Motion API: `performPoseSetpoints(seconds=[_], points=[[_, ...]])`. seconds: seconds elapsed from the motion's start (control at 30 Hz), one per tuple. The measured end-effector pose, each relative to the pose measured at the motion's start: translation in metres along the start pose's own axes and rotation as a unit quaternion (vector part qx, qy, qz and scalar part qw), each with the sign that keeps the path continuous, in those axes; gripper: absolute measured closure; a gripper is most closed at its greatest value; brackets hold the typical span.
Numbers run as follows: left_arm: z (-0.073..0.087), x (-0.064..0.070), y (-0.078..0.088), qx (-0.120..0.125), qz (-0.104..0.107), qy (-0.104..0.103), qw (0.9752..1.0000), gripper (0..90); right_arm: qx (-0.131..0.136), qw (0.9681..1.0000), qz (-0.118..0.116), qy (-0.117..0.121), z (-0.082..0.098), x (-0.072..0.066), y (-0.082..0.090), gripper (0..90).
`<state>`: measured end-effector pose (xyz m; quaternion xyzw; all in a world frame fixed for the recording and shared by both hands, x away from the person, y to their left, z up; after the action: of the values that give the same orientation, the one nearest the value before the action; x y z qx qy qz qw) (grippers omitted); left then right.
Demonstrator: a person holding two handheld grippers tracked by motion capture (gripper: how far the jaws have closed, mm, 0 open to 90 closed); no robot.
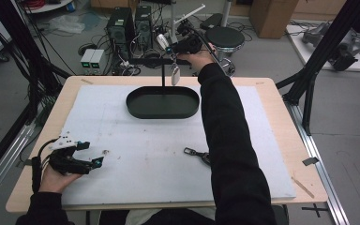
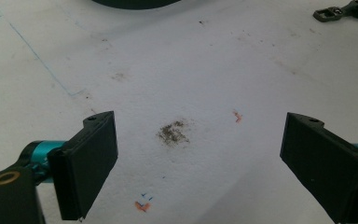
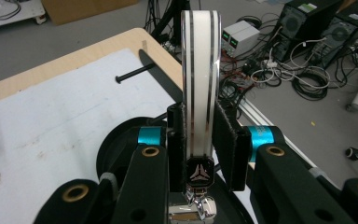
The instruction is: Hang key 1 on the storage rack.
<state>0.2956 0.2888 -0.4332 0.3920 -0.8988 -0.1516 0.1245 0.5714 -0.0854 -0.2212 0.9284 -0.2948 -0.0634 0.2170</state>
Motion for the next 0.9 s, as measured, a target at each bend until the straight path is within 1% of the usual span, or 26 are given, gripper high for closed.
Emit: performPoseSetpoints(seconds=[0.07, 0.2, 0.27, 0.33, 0.4, 0.53, 0.6, 0.77, 0.9], points=[[0.000, -0.001, 0.000, 0.000, 0.000, 0.001, 1.0000, 11.5, 0.007, 1.0000, 0.004, -0.005, 0.001, 0.004, 0.000, 75.8], [0.000, -0.001, -0.001, -0.001, 0.000, -0.001, 1.0000, 11.5, 0.008, 0.9999, 0.005, -0.006, 0.002, 0.004, -0.002, 75.8], [0.000, -0.001, -0.001, 0.001, -0.001, 0.000, 1.0000, 11.5, 0.012, 0.9998, 0.012, -0.005, 0.001, 0.004, -0.002, 75.8], [0.000, -0.001, -0.001, 0.001, -0.001, 0.000, 1.0000, 11.5, 0.013, 0.9998, 0.014, -0.006, 0.000, 0.003, -0.003, 75.8], [0.000, -0.001, -0.002, 0.000, 0.000, -0.001, 1.0000, 11.5, 0.015, 0.9996, 0.024, -0.002, -0.001, 0.003, -0.005, 75.8], [0.000, -0.001, -0.003, -0.003, 0.001, -0.003, 1.0000, 11.5, 0.024, 0.9988, 0.041, -0.012, -0.001, 0.006, -0.007, 75.8], [0.000, -0.001, -0.003, -0.001, 0.000, -0.001, 1.0000, 11.5, 0.026, 0.9987, 0.041, -0.013, 0.000, 0.007, -0.009, 75.7], [0.001, 0.000, -0.003, -0.003, -0.002, -0.001, 1.0000, 11.6, 0.032, 0.9978, 0.053, -0.025, 0.003, 0.012, -0.015, 75.8], [0.001, 0.000, -0.003, -0.005, -0.001, -0.003, 1.0000, 11.6, 0.038, 0.9972, 0.056, -0.031, 0.006, 0.015, -0.021, 75.7]])
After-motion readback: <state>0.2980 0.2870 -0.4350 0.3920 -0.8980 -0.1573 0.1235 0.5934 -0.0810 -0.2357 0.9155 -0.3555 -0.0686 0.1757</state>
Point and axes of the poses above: each handheld gripper's, and its own axes: y roughly backward along the jaws, z roughly out of its underside, x roughly to its right, the point moved 1 cm from there along -y, roughly forward along the jaws, and after that the axes turned 11 degrees about x, right-handed, at the moved point
